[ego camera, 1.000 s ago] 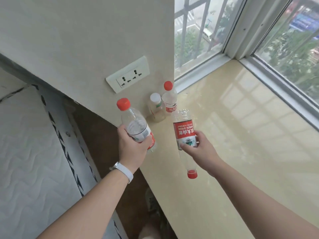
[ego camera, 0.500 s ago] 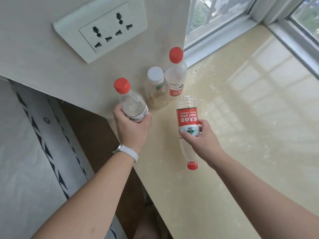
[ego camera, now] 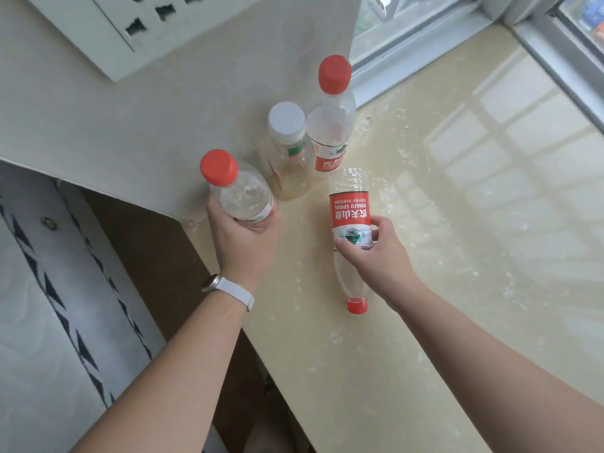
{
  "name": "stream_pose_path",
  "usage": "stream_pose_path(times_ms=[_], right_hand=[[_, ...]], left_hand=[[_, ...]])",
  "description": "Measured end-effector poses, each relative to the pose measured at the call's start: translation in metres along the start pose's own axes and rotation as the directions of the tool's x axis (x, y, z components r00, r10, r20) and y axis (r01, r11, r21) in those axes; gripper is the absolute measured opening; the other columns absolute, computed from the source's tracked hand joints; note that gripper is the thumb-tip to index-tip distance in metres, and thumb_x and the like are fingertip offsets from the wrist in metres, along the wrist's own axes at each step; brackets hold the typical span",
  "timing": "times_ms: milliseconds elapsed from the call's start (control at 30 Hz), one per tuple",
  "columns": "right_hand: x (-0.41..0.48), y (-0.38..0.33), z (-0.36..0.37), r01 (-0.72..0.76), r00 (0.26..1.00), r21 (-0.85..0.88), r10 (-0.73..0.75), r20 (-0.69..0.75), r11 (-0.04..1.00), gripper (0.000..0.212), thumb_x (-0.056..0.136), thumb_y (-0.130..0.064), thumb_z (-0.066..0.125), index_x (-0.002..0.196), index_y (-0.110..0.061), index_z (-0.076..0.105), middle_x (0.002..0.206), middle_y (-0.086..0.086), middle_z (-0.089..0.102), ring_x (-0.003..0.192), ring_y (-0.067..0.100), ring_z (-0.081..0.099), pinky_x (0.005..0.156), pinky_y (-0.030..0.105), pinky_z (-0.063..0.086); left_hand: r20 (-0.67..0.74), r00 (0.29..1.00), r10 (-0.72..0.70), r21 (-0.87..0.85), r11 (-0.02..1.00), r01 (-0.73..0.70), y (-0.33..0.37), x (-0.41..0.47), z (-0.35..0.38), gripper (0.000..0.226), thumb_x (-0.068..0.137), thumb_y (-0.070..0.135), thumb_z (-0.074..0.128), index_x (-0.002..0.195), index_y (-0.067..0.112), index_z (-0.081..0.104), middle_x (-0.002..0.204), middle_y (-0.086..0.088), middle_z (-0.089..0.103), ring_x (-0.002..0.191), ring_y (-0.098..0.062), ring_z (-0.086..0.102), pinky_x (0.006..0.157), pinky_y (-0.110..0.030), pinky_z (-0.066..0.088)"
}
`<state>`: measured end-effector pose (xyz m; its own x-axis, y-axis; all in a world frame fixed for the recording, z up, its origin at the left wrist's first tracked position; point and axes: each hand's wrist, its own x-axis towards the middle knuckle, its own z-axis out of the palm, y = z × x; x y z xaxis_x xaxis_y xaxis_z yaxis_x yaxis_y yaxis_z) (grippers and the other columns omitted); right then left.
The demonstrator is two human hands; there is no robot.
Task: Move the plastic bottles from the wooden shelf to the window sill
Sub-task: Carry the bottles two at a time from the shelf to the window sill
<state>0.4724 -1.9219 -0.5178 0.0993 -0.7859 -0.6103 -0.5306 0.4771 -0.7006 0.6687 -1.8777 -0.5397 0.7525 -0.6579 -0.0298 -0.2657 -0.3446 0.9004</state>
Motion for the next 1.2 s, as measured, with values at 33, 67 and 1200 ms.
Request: stream_pose_path(times_ms=[33, 67, 1200], right_hand=[[0.000, 0.001, 0.001, -0.003, 1.000, -0.002, 0.003, -0.007, 1.000, 0.060, 0.078, -0.038, 0.078, 0.126, -0.031, 0.043, 0.093, -0.015, 0.063, 0.079, 0.003, 0.069, 0.077, 0.036, 0.059], [0.000, 0.001, 0.001, -0.004, 1.000, -0.005, 0.004, -0.013, 1.000, 0.061, 0.078, -0.038, 0.078, 0.127, -0.031, 0.043, 0.093, -0.015, 0.063, 0.079, 0.003, 0.069, 0.077, 0.037, 0.059], [-0.177, -0.095, -0.089, 0.287, 0.915, -0.642, -0.402, -0.036, 0.711, 0.056, 0.095, -0.051, 0.051, 0.143, -0.023, 0.044, 0.145, -0.003, 0.045, 0.132, 0.019, 0.040, 0.101, 0.034, 0.038]], left_hand=[[0.037, 0.999, -0.012, -0.008, 1.000, 0.012, -0.003, 0.000, -0.003, 0.076, 0.073, 0.021, 0.085, 0.134, 0.009, 0.042, 0.128, -0.005, 0.060, 0.117, -0.016, 0.061, 0.101, -0.033, 0.049], [0.076, 0.997, -0.032, -0.012, 0.999, 0.033, -0.007, 0.000, -0.005, 0.070, 0.075, 0.016, 0.082, 0.132, 0.012, 0.043, 0.124, 0.002, 0.062, 0.113, -0.009, 0.062, 0.099, -0.029, 0.050], [0.708, 0.700, 0.091, 0.482, 0.662, -0.574, 0.156, -0.058, -0.157, 0.064, 0.093, 0.038, 0.063, 0.150, 0.017, 0.043, 0.153, -0.006, 0.043, 0.144, -0.026, 0.035, 0.118, -0.043, 0.028]])
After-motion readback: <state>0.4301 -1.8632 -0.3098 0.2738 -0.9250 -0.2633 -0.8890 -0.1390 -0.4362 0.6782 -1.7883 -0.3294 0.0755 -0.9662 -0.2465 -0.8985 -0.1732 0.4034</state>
